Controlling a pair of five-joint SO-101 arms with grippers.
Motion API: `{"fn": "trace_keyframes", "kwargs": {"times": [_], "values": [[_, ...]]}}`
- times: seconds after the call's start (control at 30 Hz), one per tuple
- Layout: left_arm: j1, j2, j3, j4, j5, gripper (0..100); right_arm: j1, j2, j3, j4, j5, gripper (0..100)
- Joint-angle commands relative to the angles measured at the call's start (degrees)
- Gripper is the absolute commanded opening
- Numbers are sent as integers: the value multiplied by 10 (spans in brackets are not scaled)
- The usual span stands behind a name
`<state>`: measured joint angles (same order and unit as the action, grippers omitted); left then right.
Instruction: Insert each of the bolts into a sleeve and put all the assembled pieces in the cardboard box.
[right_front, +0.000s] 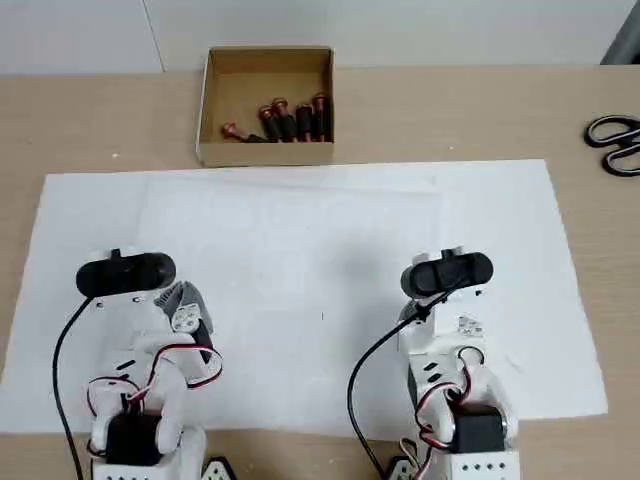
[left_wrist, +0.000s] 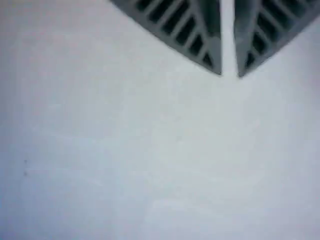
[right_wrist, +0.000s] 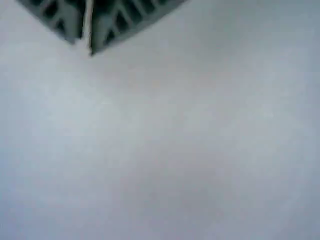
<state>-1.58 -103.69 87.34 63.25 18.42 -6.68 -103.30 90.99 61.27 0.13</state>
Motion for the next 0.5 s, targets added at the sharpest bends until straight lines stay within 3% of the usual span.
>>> {"fn": "trace_keyframes", "kwargs": {"times": [0.0,0.27,0.47], "values": [[-4,-5,10,-26,-11,6,0,-7,5,-15,4,4],[-4,-5,60,-92,-116,6,1,-7,21,-15,5,4],[-4,-5,80,-95,-134,6,0,-7,32,-15,6,4]]}}
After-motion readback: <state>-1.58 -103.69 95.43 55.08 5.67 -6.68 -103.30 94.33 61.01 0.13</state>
